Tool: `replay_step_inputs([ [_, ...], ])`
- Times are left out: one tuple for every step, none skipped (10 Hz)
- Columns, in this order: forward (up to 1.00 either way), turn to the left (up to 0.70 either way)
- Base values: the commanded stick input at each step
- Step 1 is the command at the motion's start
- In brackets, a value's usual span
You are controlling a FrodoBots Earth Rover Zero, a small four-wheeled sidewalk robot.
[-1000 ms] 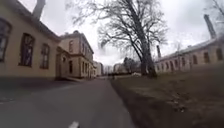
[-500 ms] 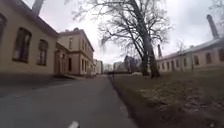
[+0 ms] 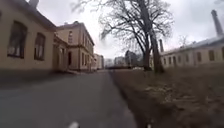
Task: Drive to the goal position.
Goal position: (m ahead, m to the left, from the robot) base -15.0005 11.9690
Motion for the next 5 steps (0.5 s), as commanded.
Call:
replay_step_inputs([
  [0.00, 1.00],
  [0.00, 1.00],
  [0.00, 1.00],
  [0.00, 1.00],
  [0.00, 1.00],
])
